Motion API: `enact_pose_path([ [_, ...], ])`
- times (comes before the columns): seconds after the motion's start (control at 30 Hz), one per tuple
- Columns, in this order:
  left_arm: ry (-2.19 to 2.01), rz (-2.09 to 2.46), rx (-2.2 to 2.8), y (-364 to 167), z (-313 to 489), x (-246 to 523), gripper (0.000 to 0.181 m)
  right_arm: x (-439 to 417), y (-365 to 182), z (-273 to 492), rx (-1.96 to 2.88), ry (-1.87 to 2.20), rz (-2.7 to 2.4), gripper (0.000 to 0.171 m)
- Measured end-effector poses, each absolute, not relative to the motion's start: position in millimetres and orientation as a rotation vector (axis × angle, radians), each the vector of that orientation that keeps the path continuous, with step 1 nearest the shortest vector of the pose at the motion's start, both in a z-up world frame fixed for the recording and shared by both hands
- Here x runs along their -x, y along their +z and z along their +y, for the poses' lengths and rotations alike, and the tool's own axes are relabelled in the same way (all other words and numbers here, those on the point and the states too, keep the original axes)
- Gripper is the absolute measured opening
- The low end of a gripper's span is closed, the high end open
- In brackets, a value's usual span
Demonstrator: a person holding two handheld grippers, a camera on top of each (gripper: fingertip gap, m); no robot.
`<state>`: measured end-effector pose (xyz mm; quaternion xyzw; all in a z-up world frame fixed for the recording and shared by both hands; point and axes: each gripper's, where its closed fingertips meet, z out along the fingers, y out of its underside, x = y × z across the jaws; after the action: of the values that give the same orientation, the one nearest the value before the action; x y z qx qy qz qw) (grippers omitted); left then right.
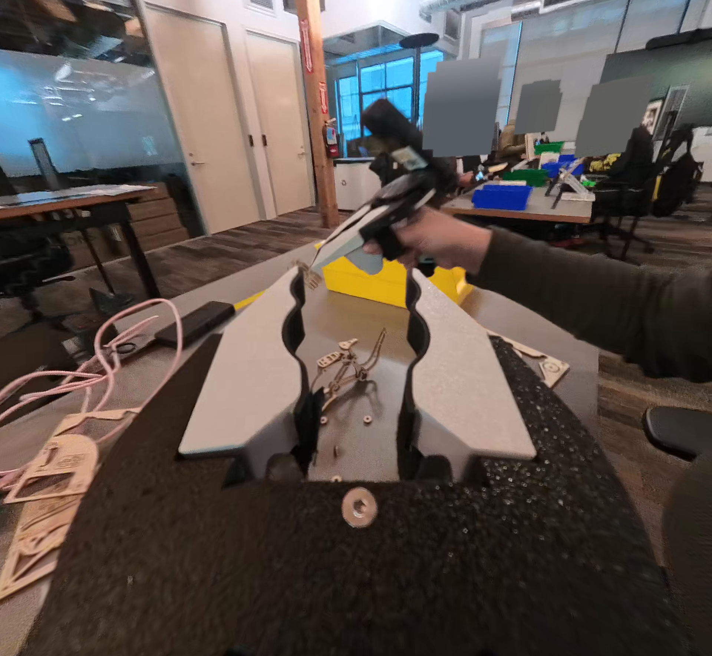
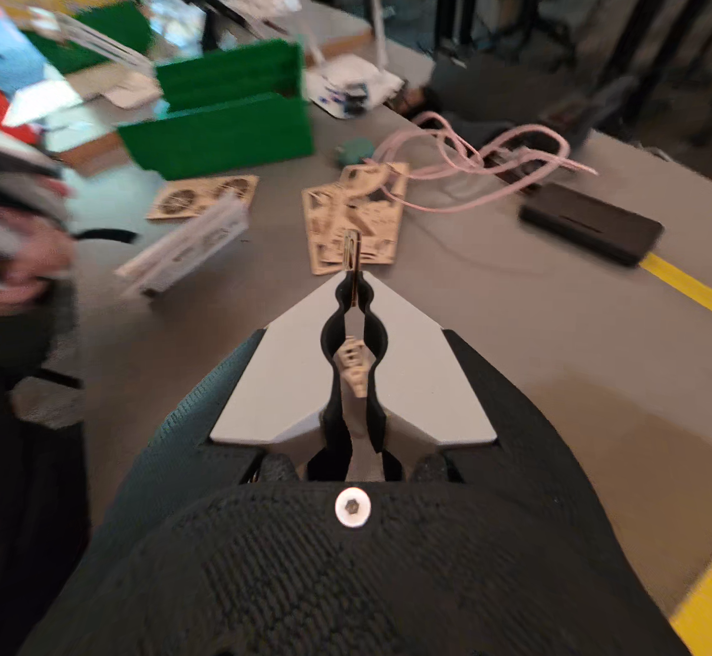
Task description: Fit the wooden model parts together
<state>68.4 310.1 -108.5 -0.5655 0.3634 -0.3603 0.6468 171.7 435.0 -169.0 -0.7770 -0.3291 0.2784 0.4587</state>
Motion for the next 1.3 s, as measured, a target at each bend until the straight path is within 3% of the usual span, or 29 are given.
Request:
enact_pose_path([
  [0.13,-0.704,0.860,1.372,-147.0,311.1,-104.6,0.051,-151.4,-152.9,357.8,1.742,0.828,-0.846,0.000],
  [0.3,-1.020,0.819,1.424,-177.0,293.9,-142.5,0.048,-145.4,-165.3,296.9,1.657,1.043,-0.849,0.000],
  [0.4,-1.120,0.825,1.429,-188.7,284.0,-153.7,0.030,-148.1,-176.7,280.7,1.641,1.135,-0.829,0.000],
  [0.47,-1.179,0.877,1.404,-193.0,271.2,-161.9,0.005,-152.0,-183.7,277.2,1.636,1.168,-0.805,0.000],
  [0.53,-1.212,0.877,1.415,-198.4,267.7,-166.1,0.000,-155.8,-189.5,274.6,1.631,1.207,-0.789,0.000],
  [0.63,-1.259,0.891,1.475,-212.4,267.1,-168.1,0.000,-158.3,-202.5,274.0,1.645,1.195,-0.799,0.001],
  [0.7,-1.268,0.912,1.527,-223.7,267.4,-168.8,0.000,-159.7,-208.0,275.7,1.634,1.177,-0.805,0.011],
  [0.8,-1.345,0.958,1.572,-234.2,259.5,-173.6,0.000,-158.9,-214.6,271.6,1.622,1.234,-0.839,0.003],
  [1.3,-1.397,0.978,1.690,-263.0,261.7,-175.2,0.000,-162.1,-244.5,274.1,1.656,1.210,-0.930,0.003],
])
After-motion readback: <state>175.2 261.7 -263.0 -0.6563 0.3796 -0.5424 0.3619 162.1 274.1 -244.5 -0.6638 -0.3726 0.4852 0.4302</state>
